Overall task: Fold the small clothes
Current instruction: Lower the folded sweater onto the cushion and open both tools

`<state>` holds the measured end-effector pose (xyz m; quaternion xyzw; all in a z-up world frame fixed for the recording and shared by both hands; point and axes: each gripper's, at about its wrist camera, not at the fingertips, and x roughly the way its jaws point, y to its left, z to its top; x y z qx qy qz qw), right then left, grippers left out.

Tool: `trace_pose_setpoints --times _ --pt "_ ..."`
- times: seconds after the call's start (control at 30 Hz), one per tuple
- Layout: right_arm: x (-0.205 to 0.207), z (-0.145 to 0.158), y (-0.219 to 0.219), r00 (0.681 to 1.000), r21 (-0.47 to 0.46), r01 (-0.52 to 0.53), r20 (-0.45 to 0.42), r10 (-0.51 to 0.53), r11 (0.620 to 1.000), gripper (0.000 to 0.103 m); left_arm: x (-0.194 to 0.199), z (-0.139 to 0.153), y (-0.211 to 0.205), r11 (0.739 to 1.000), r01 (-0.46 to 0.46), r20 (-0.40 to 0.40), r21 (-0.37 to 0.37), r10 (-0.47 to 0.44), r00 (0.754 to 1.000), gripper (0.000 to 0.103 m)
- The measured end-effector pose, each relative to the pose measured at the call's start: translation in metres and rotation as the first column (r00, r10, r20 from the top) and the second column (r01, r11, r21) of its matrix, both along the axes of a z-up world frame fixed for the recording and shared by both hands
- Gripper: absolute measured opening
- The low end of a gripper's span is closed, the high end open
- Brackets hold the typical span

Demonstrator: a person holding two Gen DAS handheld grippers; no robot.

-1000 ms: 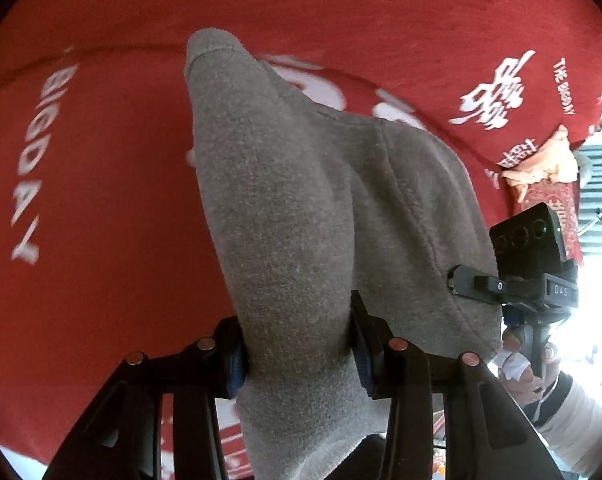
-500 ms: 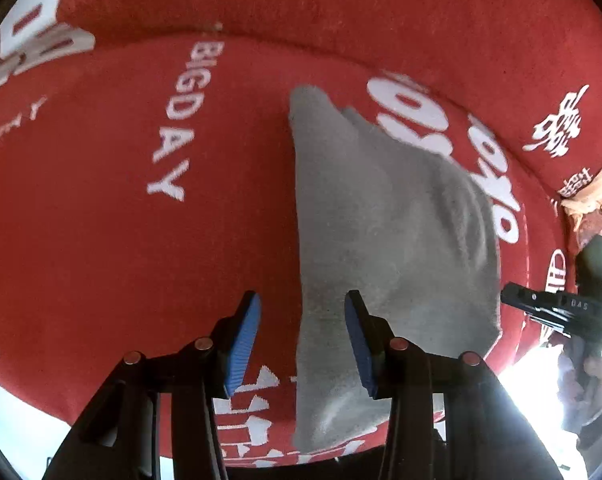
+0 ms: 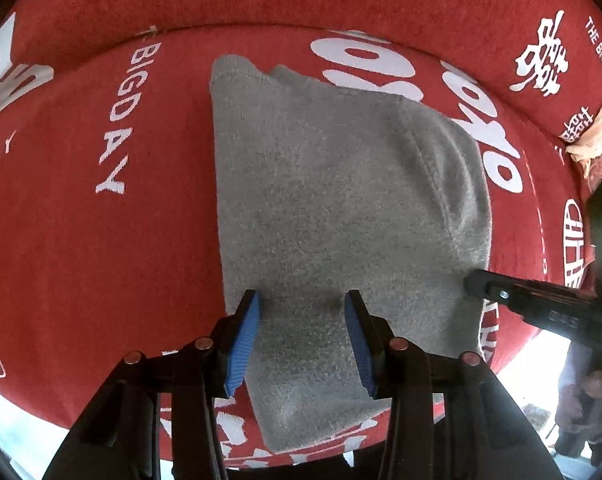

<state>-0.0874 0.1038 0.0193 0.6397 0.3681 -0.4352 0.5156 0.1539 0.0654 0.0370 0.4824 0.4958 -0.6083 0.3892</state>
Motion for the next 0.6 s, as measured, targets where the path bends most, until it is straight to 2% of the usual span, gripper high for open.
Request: trace_pose_setpoints --times 0.17,0.3,0.47,0.5,0.53,0.6 --pt "-0.008 0.003 -0.001 0.999 0.0 0.017 -0.035 -0.017 1.0 0.01 0.0 0.003 0.002 1.0 0.0 0.044 0.002 0.0 0.999 0.045" --pt "-0.015 0.007 0.003 0.998 0.019 0.056 -0.016 -0.056 0.998 0.01 0.001 0.003 0.003 1.0 -0.018 0.065 0.015 0.017 0.998 0.045" --pt "-0.028 0.026 0.014 0.997 0.024 0.075 -0.02 -0.074 0.997 0.015 0.003 0.009 0.005 1.0 -0.023 0.1 0.021 0.02 0.995 0.045" --pt "-0.028 0.029 0.015 0.997 0.024 0.077 -0.021 -0.076 0.997 0.015 0.003 0.01 0.006 1.0 -0.021 0.11 0.019 0.018 0.994 0.049" --pt "-0.029 0.033 0.017 0.997 0.024 0.078 -0.023 -0.078 0.997 0.015 0.003 0.011 0.006 1.0 -0.021 0.115 0.017 0.018 0.993 0.06" --pt "-0.025 0.037 0.019 0.996 0.023 0.077 -0.034 -0.077 0.997 0.015 0.003 0.016 0.007 1.0 -0.025 0.126 0.002 0.024 0.992 0.066"
